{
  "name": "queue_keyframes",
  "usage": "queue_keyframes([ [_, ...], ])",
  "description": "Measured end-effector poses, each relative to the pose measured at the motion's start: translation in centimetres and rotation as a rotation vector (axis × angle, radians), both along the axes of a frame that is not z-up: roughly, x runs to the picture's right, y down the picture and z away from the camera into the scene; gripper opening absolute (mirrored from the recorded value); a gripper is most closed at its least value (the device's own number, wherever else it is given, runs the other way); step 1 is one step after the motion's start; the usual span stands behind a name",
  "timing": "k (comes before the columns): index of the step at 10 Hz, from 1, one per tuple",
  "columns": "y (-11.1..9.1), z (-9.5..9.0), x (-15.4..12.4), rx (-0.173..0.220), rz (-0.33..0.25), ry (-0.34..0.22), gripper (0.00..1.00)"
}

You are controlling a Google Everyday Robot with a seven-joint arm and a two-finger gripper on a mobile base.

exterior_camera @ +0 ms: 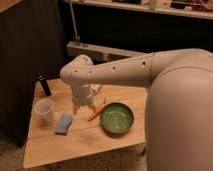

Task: Knock the eraser over

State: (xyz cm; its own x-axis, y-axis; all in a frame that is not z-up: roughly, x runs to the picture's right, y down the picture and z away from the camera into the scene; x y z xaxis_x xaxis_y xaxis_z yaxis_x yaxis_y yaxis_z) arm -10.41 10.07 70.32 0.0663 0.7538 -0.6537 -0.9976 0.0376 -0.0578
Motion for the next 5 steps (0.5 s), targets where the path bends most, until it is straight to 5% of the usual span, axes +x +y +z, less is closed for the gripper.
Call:
queue_keyframes([
  [3, -0.2, 0.0, 0.4, 0.025, 0.038, -0.021, 0.65],
  [5, -2.0, 1.8, 1.7, 0.110, 0.127, -0.098, 0.65],
])
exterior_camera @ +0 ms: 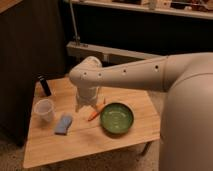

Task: Knock the eraser over

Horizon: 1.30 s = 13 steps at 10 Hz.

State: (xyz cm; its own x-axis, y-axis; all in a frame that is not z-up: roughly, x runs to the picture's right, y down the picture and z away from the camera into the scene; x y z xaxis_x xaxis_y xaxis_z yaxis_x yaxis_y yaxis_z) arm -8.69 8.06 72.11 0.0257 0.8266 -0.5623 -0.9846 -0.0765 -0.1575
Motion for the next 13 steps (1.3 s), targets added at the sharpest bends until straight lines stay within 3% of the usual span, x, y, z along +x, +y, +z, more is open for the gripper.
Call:
queue_keyframes([
  [2, -2.0, 2.1, 0.8, 0.043, 0.064, -0.063, 0.63],
  [3, -3.0, 3.3, 1.3, 0.057, 0.088, -0.085, 0.56],
  [5, -6.0, 5.9, 1.8, 0.060, 0.139, -0.150, 0.33],
  [8, -10.3, 6.5, 0.4, 0.088, 0.144, -0.206, 0.04],
  [13, -14.8, 9.4, -4.4, 0.138, 0.065, -0.276, 0.00],
])
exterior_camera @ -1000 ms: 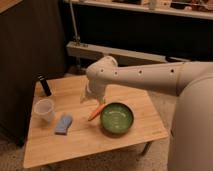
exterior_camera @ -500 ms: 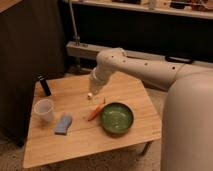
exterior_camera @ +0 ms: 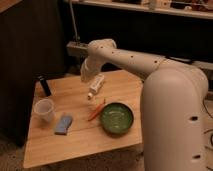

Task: Knock the eraser over

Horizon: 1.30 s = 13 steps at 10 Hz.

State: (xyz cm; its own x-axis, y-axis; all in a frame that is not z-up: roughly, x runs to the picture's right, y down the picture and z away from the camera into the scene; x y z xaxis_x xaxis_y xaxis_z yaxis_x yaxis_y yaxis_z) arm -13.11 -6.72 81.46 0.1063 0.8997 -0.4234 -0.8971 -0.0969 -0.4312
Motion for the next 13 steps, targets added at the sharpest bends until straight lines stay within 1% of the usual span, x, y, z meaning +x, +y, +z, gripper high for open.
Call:
queue_keyframes([
  [1, -0.6, 0.6, -1.3, 0.020, -0.020, -0.015, 0.00],
  [2, -1.4, 1.2, -2.5, 0.060, -0.029, -0.041, 0.00],
  [3, -1.9, 1.4, -2.9, 0.084, -0.031, -0.057, 0.00],
  [13, -2.0, 1.4, -2.8, 0.086, -0.029, -0.059, 0.00],
])
